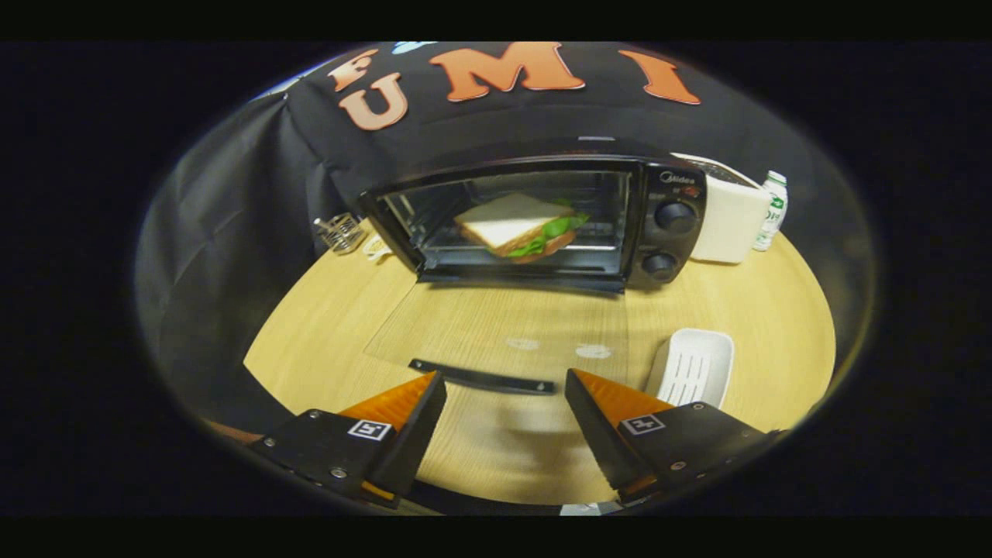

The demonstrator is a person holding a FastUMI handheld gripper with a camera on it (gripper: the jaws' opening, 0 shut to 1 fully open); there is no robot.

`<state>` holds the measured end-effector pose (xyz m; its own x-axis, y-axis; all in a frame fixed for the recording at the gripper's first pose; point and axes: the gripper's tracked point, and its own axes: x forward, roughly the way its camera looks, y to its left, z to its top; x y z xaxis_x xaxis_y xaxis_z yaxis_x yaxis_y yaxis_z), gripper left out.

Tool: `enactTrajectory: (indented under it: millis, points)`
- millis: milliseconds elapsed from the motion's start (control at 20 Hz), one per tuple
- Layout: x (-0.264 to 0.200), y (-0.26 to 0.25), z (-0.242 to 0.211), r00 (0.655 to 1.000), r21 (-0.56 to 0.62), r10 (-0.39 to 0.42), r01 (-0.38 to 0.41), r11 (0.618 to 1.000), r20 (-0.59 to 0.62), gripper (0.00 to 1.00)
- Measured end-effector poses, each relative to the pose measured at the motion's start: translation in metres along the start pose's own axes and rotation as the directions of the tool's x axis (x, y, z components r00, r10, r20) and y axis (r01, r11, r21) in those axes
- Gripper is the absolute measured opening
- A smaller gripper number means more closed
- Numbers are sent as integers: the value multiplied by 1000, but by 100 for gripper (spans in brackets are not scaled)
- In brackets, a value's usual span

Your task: Open the toaster oven, put the food inside, and close the toaster oven door.

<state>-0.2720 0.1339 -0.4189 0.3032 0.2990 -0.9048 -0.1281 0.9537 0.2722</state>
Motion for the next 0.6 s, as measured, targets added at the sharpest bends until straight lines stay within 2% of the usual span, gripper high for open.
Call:
enactTrajectory:
  millis: [200,500,600]
  points:
    - [10,5,-36,995,26,34,-32,999,-97,87]
    - [32,-2,-49,978,-25,-27,22,999,-209,81]
    - [41,-2,-43,978,-37,-42,35,999,-206,81]
